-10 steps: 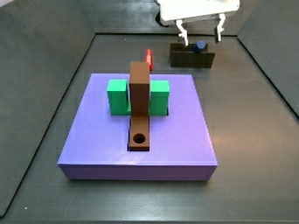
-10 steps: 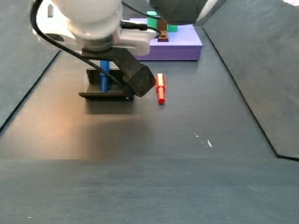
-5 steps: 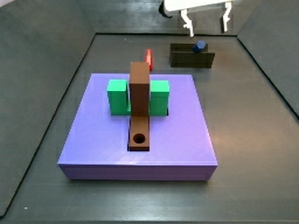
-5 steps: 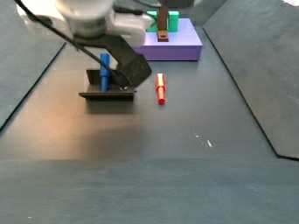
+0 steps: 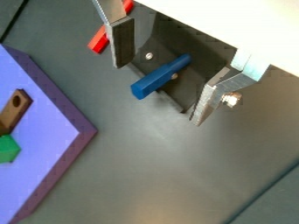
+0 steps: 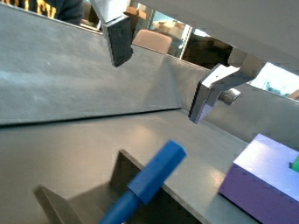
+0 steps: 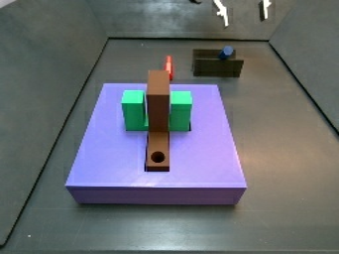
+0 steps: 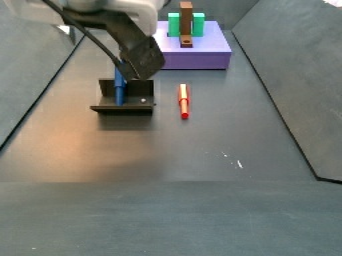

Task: Pick up the blue object. Move up. Place the blue object on the fixture. Regrasp the blue object. Move to above the board. Insert the blue object.
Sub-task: Regrasp the blue object.

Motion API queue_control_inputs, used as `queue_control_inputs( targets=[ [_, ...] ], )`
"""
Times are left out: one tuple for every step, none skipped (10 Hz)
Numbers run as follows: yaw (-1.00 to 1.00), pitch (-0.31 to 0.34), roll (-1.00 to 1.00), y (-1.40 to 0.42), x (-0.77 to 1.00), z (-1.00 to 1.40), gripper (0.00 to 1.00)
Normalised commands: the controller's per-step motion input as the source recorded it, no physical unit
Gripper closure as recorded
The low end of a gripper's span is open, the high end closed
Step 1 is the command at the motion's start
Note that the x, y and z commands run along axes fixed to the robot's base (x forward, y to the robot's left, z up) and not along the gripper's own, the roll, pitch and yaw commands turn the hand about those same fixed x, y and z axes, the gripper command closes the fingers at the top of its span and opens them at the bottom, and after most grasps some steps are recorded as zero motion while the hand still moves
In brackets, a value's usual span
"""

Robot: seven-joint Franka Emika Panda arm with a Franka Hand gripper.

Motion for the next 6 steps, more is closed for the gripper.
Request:
queue_control_inputs(
  targets=[
    [0.18,0.017,0.80,0.07,0.10,0.06,0.00],
    [0.17,0.031,1.00,0.05,0.06,0.03,0.00],
    [0.15,0.069,1.00,0.03,0.03,0.06,0.00],
    [0.12,0.103,1.00,0.01,0.00,0.12,0.00],
    [0.10,0.114,1.00,0.00,0.00,0.13,0.00],
    [0.08,0.117,1.00,0.00,0.00,0.14,0.00]
  ],
)
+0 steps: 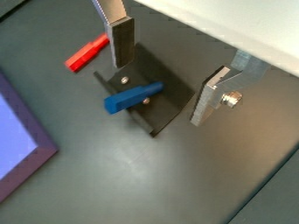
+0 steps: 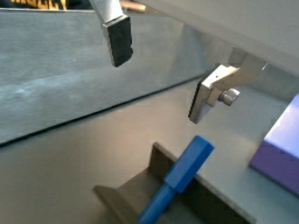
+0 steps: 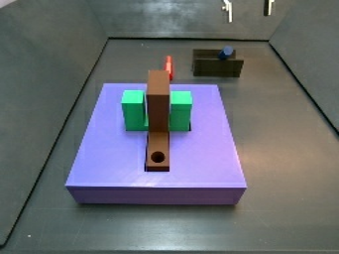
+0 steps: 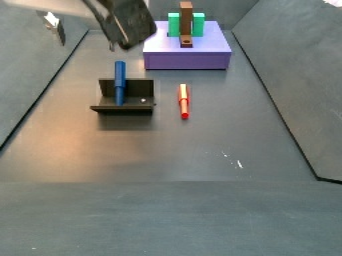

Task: Pick up the blue object. Move up. Place the blue object on the fixture. Regrasp the blue object. Move to above the board. Insert the blue object.
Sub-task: Regrasp the blue object.

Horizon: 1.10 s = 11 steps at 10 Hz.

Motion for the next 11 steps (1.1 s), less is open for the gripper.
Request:
queue_control_inputs(
  targets=[
    [0.08,0.114,1.00,0.00,0.00,0.13,0.00],
    [0.07,0.109,1.00,0.00,0.00,0.10,0.00],
    [0.08,0.083,1.00,0.00,-0.01,0.01,0.00],
    [0.11,0.040,1.00,-0.05,-0.03,0.00,0.00],
    [0.29,0.000,1.00,-0.01,0.00,-0.05,0.00],
    [0.32,0.000,1.00,0.00,0.00,-0.06,0.00],
    [0.31,0.000,1.00,0.00,0.00,-0.04,0.00],
    [0.29,0.000,1.00,0.02,0.00,-0.03,0.00],
    [0.29,0.000,1.00,0.02,0.00,-0.02,0.00],
    [0.29,0.000,1.00,0.00,0.00,-0.09,0.00],
    [0.27,0.000,1.00,-0.01,-0.06,-0.13,0.00]
  ],
)
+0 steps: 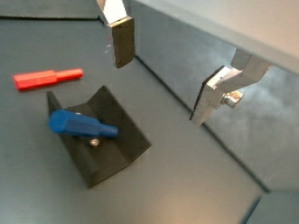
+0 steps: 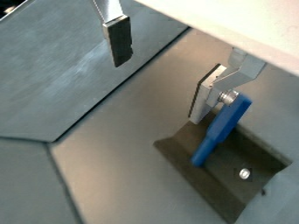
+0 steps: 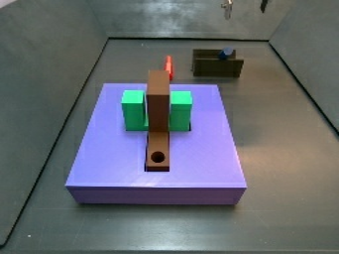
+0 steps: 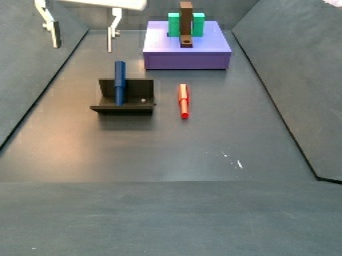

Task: Pick up the blue object. Move up. Place the blue object on the fixture. Regrasp the blue object. Move to above the board. Insert the blue object.
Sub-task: Regrasp the blue object.

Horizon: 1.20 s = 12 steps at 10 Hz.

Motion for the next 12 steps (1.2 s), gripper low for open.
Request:
queue_control_inputs(
  targets=[
    [0.25,0.000,1.00,-0.04,-0.11,-0.12,0.00],
    [0.15,0.000,1.00,-0.04,-0.11,0.00,0.00],
    [0.11,0.000,1.00,-0.05,-0.10,0.00,0.00],
    [0.10,0.000,1.00,-0.08,-0.06,-0.04,0.00],
    [0.09,0.000,1.00,-0.09,-0.03,-0.05,0.00],
    [0.08,0.000,0.41,-0.03,0.00,-0.02,0.00],
    [0.00,0.000,0.10,-0.02,0.00,0.00,0.00],
    [0.00,0.000,0.00,0.00,0.02,0.00,0.00],
    [0.00,0.000,0.01,0.00,0.00,0.00,0.00],
    [0.00,0.000,-0.01,0.00,-0.07,-0.04,0.00],
    [0.11,0.000,-0.12,-0.01,-0.18,-0.12,0.00],
    [0.17,0.000,-0.15,-0.03,-0.25,-0.25,0.00]
  ],
)
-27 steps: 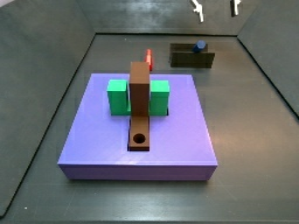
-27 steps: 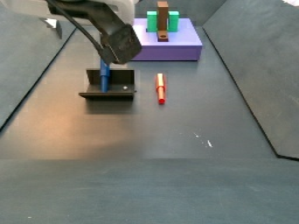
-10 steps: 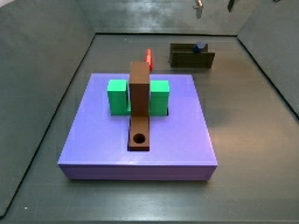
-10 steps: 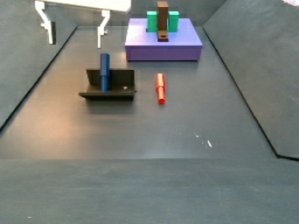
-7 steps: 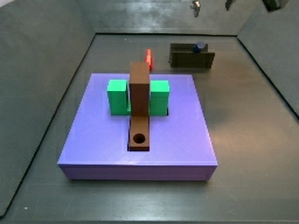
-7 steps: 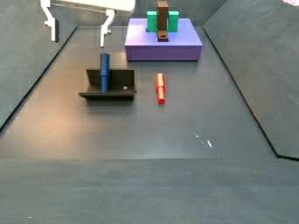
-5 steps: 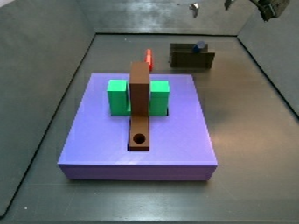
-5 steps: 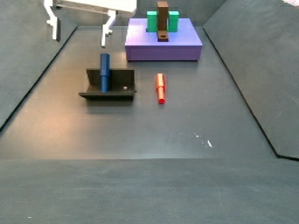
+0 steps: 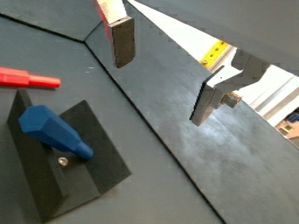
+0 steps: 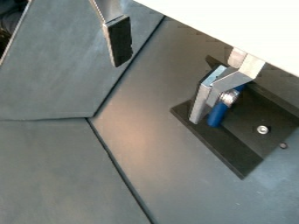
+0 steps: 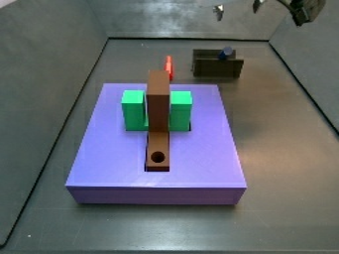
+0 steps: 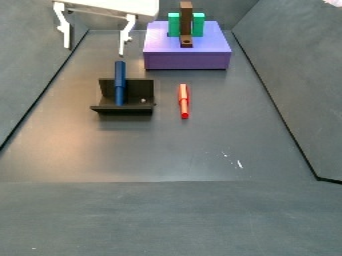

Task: Pick up the blue object. Move up. Place the blue object on the fixture. Regrasp the blue object. Move to above the board. Insert the blue object.
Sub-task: Regrasp the blue object.

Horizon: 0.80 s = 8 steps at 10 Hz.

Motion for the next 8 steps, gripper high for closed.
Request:
queue_control_inputs(
  targets=[
    [0.18,0.000,-0.06,-0.03,-0.25,-0.34,0.00],
    [0.17,0.000,-0.05,-0.04,-0.21,-0.32,0.00],
    [0.16,0.000,-0.05,-0.06,-0.13,-0.28,0.00],
    [0.08,0.051,0.00,-0.08,-0.01,-0.26,0.00],
    [0.03,0.154,0.06,-0.07,-0.06,-0.21,0.00],
    [0.03,0.186,0.08,-0.08,-0.07,-0.14,0.00],
    [0.06,0.146,0.01,-0.12,-0.04,-0.17,0.00],
    [0.11,0.051,0.00,-0.15,-0.05,-0.24,0.00]
  ],
)
